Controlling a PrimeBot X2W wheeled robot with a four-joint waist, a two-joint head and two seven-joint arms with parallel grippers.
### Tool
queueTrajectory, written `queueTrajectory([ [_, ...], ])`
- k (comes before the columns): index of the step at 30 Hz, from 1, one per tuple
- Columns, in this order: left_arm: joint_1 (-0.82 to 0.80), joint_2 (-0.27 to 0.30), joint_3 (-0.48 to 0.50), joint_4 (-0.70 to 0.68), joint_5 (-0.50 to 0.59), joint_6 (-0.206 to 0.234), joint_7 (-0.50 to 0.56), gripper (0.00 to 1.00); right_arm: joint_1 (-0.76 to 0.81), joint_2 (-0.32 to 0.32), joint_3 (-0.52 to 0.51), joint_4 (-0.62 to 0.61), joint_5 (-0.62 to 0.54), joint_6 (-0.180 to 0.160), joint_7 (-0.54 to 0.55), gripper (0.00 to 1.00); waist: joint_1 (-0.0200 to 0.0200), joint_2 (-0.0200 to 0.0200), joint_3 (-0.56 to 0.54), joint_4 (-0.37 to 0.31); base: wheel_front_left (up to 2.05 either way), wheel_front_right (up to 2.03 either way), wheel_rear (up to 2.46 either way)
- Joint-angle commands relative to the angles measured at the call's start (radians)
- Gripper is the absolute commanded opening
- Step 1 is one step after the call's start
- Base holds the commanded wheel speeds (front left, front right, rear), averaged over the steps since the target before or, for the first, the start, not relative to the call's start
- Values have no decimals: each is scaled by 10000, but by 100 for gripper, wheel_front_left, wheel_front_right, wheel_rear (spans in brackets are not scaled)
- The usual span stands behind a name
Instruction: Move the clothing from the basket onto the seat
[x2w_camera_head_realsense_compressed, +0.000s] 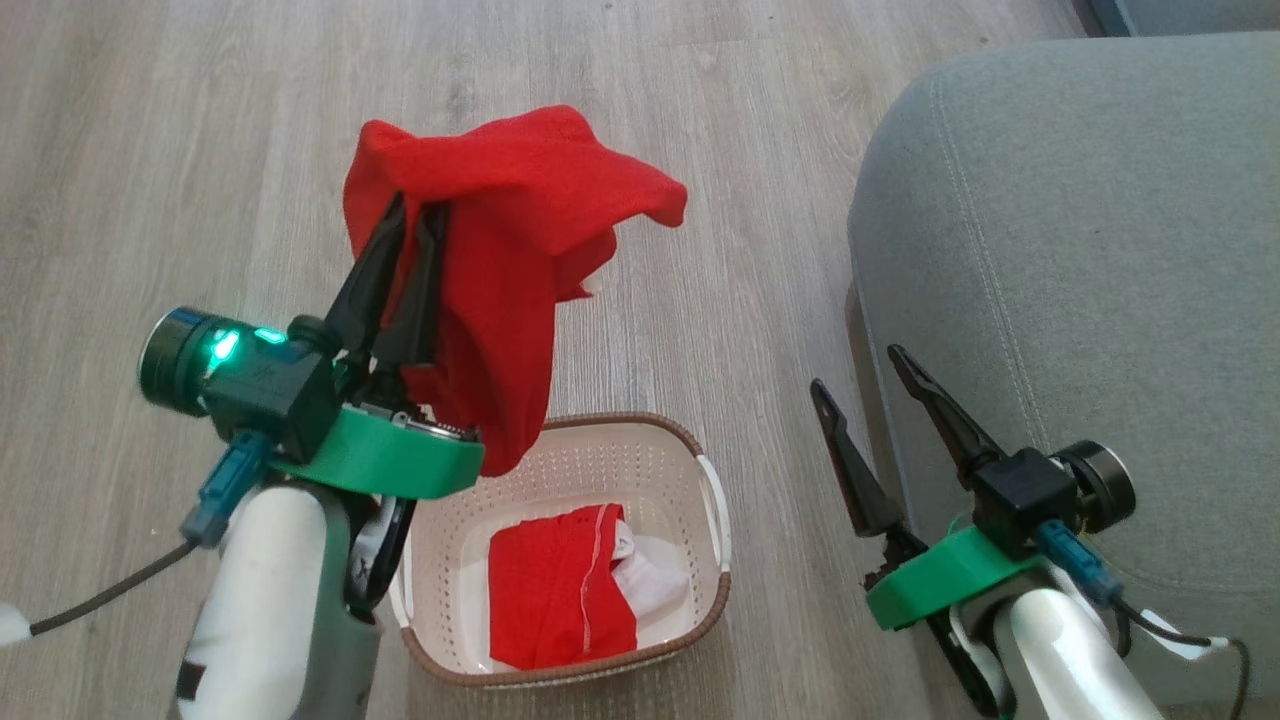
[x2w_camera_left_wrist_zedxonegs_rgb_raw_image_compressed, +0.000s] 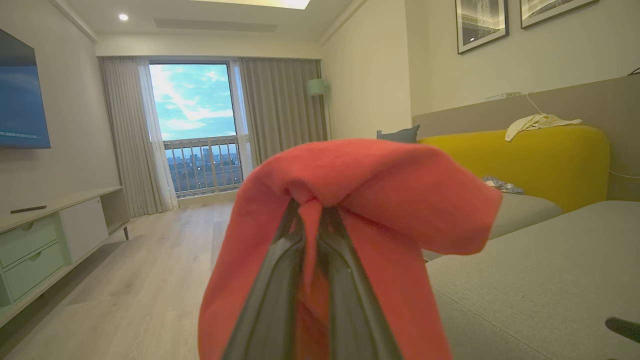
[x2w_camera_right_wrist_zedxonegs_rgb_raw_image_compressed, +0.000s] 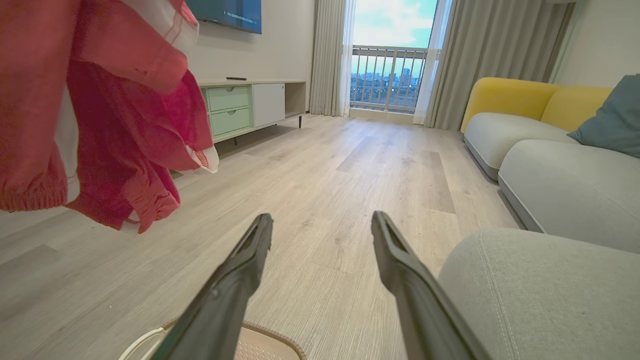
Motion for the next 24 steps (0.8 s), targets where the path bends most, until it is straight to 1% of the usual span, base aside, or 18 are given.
queueTrajectory([
  [1, -351, 66, 374, -416, -71, -69, -95, 0, -179, -146, 250, -389, 31, -2, -63, 100, 0, -1, 12, -6, 0, 0, 0],
  [6, -349, 65, 85, -310, -161, -397, -95, 0, -346, -461, 641, -690, -123, -2, -63, 100, 0, -1, 92, -31, 0, 0, 0],
  [10, -409, 148, -433, -142, -304, -583, -95, 0, -502, -748, 962, -755, -218, -2, -63, 100, 0, -1, 161, -34, 0, 0, 0],
  [19, -765, 1330, -2317, -312, -1068, -614, -95, 0, -908, -1414, 1579, -764, -459, -2, -63, 100, 0, -1, 206, -49, 0, 0, 0],
  [22, -889, 1677, -2827, -377, -995, -615, -95, 0, -1104, -1837, 2160, -734, -468, -2, -63, 100, 0, -1, 205, -31, 0, 0, 0],
  [24, -930, 1758, -3112, -438, -1056, -616, -95, 0, -1252, -2121, 2506, -740, -508, -2, -63, 100, 0, -1, 202, -13, 0, 0, 0],
])
